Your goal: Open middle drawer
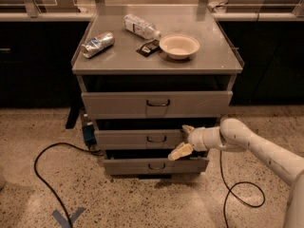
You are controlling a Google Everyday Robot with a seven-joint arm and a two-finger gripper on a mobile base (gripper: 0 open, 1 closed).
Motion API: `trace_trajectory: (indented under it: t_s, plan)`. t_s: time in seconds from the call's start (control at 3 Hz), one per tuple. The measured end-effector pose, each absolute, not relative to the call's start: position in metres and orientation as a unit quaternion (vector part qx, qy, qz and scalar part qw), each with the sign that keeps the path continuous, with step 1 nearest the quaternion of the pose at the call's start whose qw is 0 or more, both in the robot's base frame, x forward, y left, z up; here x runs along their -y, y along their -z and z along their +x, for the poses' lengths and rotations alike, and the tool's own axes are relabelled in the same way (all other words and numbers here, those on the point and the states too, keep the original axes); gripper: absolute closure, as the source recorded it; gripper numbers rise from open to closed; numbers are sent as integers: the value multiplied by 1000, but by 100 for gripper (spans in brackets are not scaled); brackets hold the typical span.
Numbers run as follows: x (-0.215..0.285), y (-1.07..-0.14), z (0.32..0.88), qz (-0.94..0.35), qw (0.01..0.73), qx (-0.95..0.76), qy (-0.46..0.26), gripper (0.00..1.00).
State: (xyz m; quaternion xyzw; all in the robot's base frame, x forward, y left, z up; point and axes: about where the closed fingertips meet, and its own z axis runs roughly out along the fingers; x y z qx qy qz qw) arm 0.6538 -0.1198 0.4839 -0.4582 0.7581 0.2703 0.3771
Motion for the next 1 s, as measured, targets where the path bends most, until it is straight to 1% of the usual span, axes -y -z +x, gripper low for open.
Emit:
trace_trajectory:
  t_s: [0.33, 1.0]
  plan:
    - [111, -470, 666, -453, 374, -758, -283, 0]
    - [104, -450, 670, -456, 339, -771, -287, 0]
